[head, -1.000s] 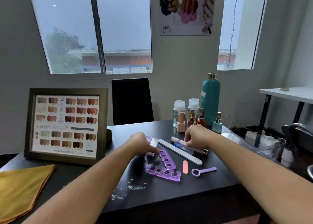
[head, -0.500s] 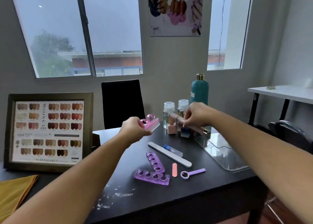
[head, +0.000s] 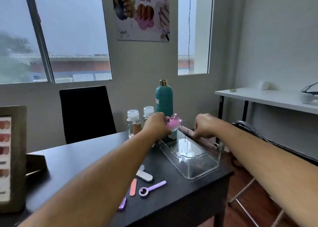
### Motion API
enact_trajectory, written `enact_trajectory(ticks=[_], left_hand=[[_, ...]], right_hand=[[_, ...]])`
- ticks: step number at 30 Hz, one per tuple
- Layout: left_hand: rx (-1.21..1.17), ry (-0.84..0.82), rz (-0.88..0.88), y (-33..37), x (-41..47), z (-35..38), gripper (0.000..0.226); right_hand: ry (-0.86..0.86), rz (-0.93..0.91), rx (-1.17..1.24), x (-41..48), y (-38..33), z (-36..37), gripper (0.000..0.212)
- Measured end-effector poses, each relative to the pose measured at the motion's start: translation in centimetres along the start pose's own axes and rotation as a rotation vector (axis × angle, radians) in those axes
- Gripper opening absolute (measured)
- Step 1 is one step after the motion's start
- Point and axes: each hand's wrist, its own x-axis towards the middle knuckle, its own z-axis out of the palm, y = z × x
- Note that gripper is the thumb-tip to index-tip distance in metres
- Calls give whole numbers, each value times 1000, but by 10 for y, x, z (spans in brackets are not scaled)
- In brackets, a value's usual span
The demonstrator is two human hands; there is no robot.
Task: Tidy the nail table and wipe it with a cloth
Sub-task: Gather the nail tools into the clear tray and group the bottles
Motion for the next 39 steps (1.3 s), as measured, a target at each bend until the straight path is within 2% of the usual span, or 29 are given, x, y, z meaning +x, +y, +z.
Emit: enact_trajectory(ticks=[8,13,16,19,21,25,31,36,39], left_hand=[[364,-82,29,-2,9,28,16],[485,-149,43,2,15,35,19],[459,-188,40,1,16,37,35],[378,-188,57,1,15,33,59],[337,-142,93,0,13,25,66],[272,-76,144,-5,5,-6,56],[304,-39,67,-34,-29,-67,32],[320,-117,-92,-75,-76,-86,38],[333,-233,-156,-99,-102,-82,45]], right_hand=[[-145,-29,-124,4,2,36,30],[-196,-21,-97,7,1,38,34],[-216,-7,-73,5,1,36,34],[-198,-6,-14,4,2,33,21],[-173,-9,44,3,2,29,26],[-25,-40,108,3,-6,15,25],[127,-257,233,-14,-47,-1,12],[18,-367,251,-33,-96,12,14],[-95,-410,194,-43,-119,32,17]])
